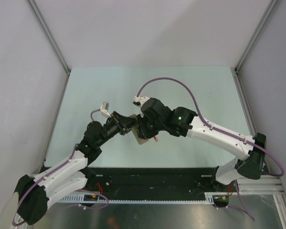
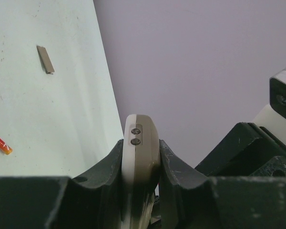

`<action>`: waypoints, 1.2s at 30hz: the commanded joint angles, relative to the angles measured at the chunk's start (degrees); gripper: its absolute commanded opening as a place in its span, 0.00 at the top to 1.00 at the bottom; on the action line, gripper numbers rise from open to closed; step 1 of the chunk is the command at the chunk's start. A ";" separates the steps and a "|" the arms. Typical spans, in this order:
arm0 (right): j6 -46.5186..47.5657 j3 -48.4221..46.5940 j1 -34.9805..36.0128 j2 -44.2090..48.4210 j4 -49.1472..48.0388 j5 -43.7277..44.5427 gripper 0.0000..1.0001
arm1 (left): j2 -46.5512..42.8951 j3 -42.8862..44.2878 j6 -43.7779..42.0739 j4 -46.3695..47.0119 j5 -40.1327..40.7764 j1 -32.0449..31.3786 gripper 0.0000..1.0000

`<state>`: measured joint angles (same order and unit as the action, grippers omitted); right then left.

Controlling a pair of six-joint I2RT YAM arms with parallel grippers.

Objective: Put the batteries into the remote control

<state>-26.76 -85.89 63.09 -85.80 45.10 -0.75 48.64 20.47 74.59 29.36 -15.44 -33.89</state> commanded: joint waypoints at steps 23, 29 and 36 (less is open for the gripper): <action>-1.71 -4.11 1.42 -3.76 -0.46 -2.59 0.66 | -3.29 4.14 6.71 16.07 -3.63 -1.88 1.00; -1.45 -5.17 1.25 -3.94 1.04 -2.24 0.65 | -3.55 3.70 6.80 16.07 -3.63 -1.62 1.00; -1.54 -4.56 0.54 -3.50 1.22 -1.10 0.65 | -3.91 2.82 6.89 16.07 -3.02 -0.83 1.00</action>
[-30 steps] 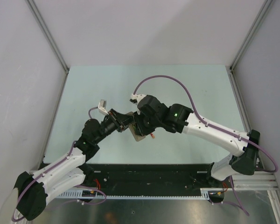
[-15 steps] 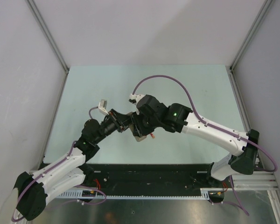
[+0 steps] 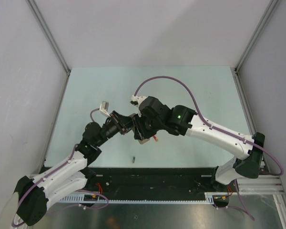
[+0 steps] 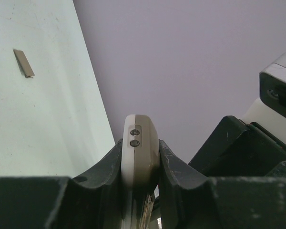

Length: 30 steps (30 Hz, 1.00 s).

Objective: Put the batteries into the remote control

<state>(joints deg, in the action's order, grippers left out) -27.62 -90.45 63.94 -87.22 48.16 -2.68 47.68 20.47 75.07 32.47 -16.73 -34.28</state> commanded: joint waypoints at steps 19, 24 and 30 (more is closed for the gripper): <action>0.20 7.56 -0.40 10.92 -7.73 11.11 0.56 | 3.74 -1.48 -0.09 9.37 4.24 12.04 1.00; -1.91 15.47 0.04 12.60 -9.05 13.31 0.56 | 2.15 -0.96 -1.24 6.56 3.46 14.77 1.00; -3.32 21.71 1.36 9.79 -13.00 15.42 0.56 | -0.30 -1.13 -1.94 4.62 0.83 14.77 1.00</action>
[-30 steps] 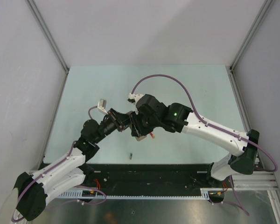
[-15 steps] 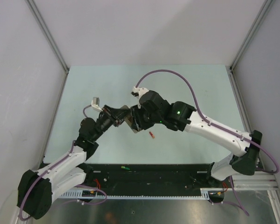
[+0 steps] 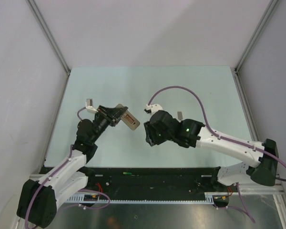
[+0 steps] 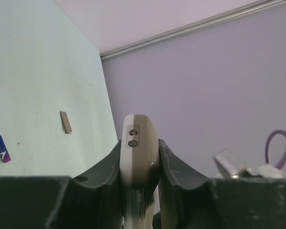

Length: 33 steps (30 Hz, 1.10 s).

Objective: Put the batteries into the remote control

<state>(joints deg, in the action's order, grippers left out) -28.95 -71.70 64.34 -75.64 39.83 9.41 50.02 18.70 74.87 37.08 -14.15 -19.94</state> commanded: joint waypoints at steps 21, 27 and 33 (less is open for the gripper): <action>7.85 10.18 -15.55 -15.58 -18.92 0.53 0.60 | -11.88 -4.90 -7.63 -6.49 -12.03 0.17 1.00; 11.11 10.18 -15.21 -21.92 -18.56 -2.91 0.55 | -11.96 -4.81 -9.21 -7.64 -14.24 -0.27 1.00; 11.81 10.18 -13.54 -23.33 -18.74 -1.06 0.53 | -11.61 -4.55 -9.74 -8.08 -13.88 -0.53 1.00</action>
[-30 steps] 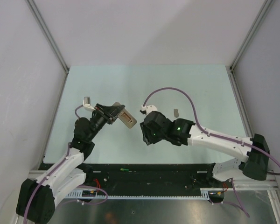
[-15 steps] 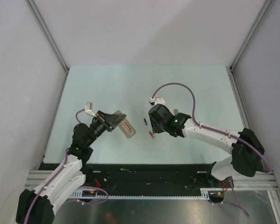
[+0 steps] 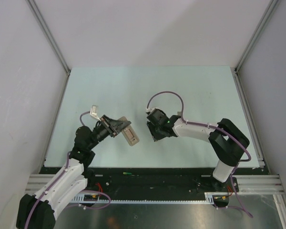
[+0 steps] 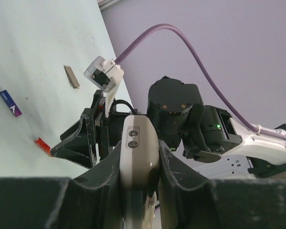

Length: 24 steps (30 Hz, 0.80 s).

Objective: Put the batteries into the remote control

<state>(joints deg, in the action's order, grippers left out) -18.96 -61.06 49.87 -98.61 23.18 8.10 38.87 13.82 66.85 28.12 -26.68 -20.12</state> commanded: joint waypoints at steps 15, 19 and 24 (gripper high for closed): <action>2.87 -0.47 1.46 -3.78 -1.47 0.78 0.60 | -0.29 0.41 -2.07 0.09 -1.10 -0.62 1.00; 4.89 -0.47 1.55 -3.87 -1.03 0.25 0.68 | -0.38 0.33 -2.16 -0.08 -0.92 -0.80 1.00; 8.93 -1.34 2.16 -4.14 1.25 2.26 1.00 | -0.64 0.59 -2.34 -0.26 -0.48 -1.33 1.00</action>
<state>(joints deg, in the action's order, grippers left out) -13.78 -61.19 51.24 -101.51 22.17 8.36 38.96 13.82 65.80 26.35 -27.20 -20.86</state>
